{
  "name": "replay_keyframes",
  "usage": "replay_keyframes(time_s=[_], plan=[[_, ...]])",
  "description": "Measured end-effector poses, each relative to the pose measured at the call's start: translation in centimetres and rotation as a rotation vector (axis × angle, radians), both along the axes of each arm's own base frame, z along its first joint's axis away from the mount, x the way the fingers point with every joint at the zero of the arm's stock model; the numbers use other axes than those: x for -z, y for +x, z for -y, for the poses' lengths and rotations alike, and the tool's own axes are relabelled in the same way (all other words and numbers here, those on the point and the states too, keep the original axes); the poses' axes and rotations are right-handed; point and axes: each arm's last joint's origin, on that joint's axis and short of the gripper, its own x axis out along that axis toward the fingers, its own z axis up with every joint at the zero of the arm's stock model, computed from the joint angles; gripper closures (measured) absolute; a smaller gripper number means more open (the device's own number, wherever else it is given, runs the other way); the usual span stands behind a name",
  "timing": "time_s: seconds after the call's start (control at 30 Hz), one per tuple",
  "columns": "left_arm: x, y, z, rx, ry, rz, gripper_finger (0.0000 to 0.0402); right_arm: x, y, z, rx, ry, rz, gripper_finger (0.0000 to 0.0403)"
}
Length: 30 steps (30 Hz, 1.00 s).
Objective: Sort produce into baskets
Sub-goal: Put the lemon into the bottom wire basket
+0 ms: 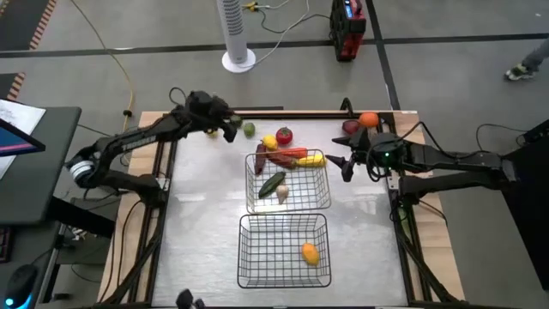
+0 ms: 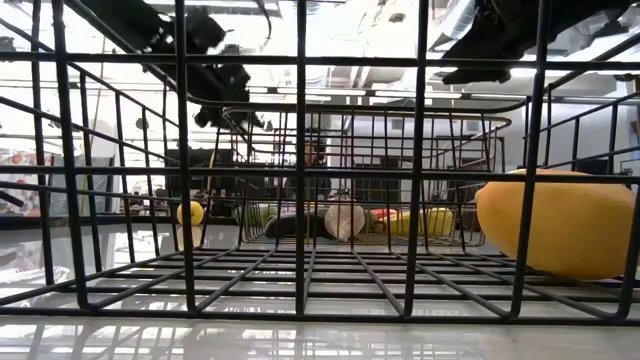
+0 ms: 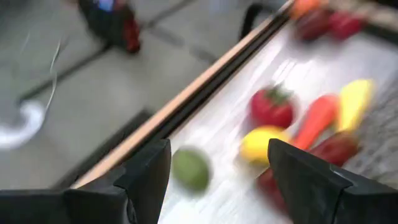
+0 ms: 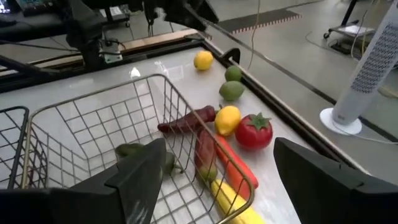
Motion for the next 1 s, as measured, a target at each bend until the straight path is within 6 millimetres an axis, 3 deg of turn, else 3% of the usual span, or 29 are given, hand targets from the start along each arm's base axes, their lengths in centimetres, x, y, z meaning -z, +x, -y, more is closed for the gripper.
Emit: replay_keyframes(time_s=[0.2,0.6,0.9,1.0], plan=[[2.4,-1.5,-2.1,-0.187,-0.153,-0.121,0.0148,1.4,0.8,-0.4,-0.009,-0.041,0.000,0.0079],[3.5,-4.0,-2.3,-0.591,-0.250,-0.260,0.0116,1.3,0.5,0.2,0.005,-0.076,0.025,0.0079],[3.5,-3.5,-2.0,-0.691,-0.254,-0.187,0.0068,1.2,0.6,-0.1,-0.061,-0.062,0.039,0.0079],[4.4,-3.4,-1.7,-0.730,-0.229,-0.162,0.0062,1.1,0.7,-0.4,-0.080,-0.071,0.048,0.0079]])
